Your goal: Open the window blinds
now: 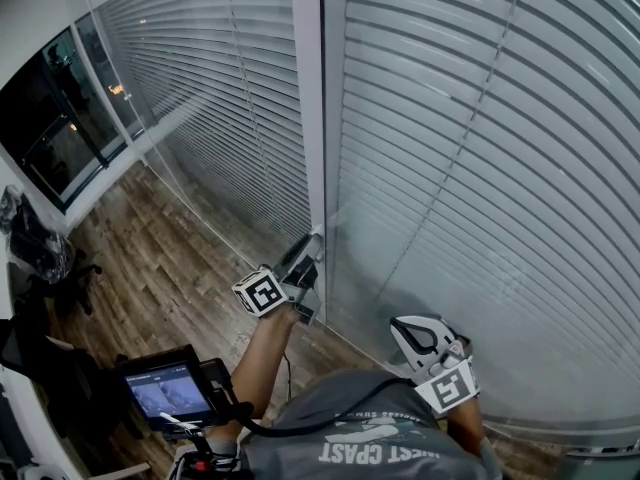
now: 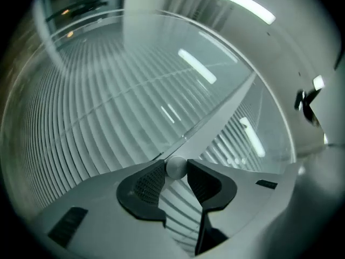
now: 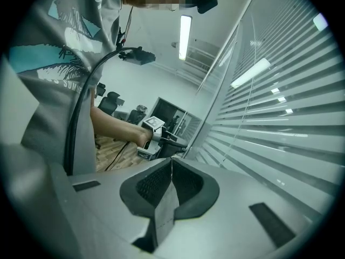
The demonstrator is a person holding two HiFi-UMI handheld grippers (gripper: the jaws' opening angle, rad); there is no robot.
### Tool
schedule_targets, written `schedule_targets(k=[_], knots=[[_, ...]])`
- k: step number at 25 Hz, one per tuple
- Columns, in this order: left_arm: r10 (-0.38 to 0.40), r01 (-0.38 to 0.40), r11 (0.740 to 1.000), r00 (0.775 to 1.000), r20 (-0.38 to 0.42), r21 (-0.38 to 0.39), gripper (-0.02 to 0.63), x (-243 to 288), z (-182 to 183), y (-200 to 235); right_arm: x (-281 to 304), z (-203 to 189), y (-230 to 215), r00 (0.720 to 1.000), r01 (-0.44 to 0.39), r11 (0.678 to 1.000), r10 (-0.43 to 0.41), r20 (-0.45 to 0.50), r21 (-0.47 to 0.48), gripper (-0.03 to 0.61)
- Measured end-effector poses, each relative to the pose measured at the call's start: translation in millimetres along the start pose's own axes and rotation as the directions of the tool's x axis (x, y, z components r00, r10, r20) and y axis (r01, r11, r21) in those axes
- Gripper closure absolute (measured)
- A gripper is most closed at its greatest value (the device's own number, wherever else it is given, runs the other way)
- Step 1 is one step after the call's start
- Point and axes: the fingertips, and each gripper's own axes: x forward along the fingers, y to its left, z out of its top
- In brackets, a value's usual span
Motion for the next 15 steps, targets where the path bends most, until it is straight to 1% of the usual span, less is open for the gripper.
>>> schedule_targets(k=[1,2,3,4,5,6,7,8,9,10,11,12,13,14,15], knots=[[0.041,-0.033,0.982,0.998,-0.039,0.185,0.482,0,-1,-1,0,0,0,1.0,-0.001,1.0,0.001,-0.003,0.001,0.575],[0.107,-0.063,0.905,0.991,-0.083,0.421,0.482,-2,-2,-2,-1,1,1,1.0,-0.003,1.0,0.003,-0.005,0.002,0.577],[0.198,-0.072,0.74,0.973,-0.115,0.668,0.478,-4,-4,-3,-2,1,1,1.0,-0.004,1.0,0.004,-0.006,0.003,0.577],[0.3,-0.047,0.495,0.946,-0.119,0.868,0.468,-6,-6,-2,-3,2,2,1.0,-0.006,1.0,0.006,-0.008,0.002,0.577],[0.391,0.009,0.217,0.915,-0.095,0.976,0.46,-7,-9,-2,-3,2,2,1.0,-0.008,1.0,0.008,-0.01,0.001,0.575],[0.455,0.078,-0.026,0.889,-0.057,0.997,0.456,-7,-10,-1,-4,2,2,1.0,-0.009,1.0,0.009,-0.012,0.001,0.577],[0.489,0.134,-0.189,0.872,-0.025,0.973,0.456,-5,-12,-1,-4,1,2,1.0,-0.008,1.0,0.008,-0.013,0.003,0.575],[0.499,0.168,-0.272,0.867,-0.011,0.948,0.456,-4,-13,-2,-4,1,3,1.0,-0.008,1.0,0.008,-0.012,0.006,0.575],[0.498,0.184,-0.305,0.867,-0.008,0.934,0.456,-2,-14,-3,-4,0,3,1.0,-0.007,1.0,0.007,-0.011,0.009,0.577],[0.495,0.191,-0.324,0.869,-0.006,0.927,0.457,-1,-15,-4,-4,1,4,1.0,-0.007,1.0,0.008,-0.01,0.009,0.575],[0.494,0.196,-0.34,0.869,-0.002,0.92,0.462,0,-16,-5,-3,1,4,1.0,-0.009,1.0,0.009,-0.008,0.009,0.577],[0.493,0.194,-0.344,0.87,0.001,0.919,0.465,0,-16,-6,-3,1,5,1.0,-0.011,1.0,0.011,-0.008,0.008,0.577],[0.487,0.181,-0.322,0.873,-0.001,0.929,0.471,0,-16,-7,-3,1,5,1.0,-0.012,1.0,0.012,-0.009,0.009,0.575],[0.477,0.159,-0.269,0.879,-0.012,0.95,0.483,-1,-16,-7,-3,1,6,1.0,-0.012,1.0,0.013,-0.009,0.01,0.575],[0.464,0.132,-0.19,0.885,-0.029,0.973,0.486,-1,-16,-7,-3,1,6,1.0,-0.013,1.0,0.013,-0.009,0.012,0.577]])
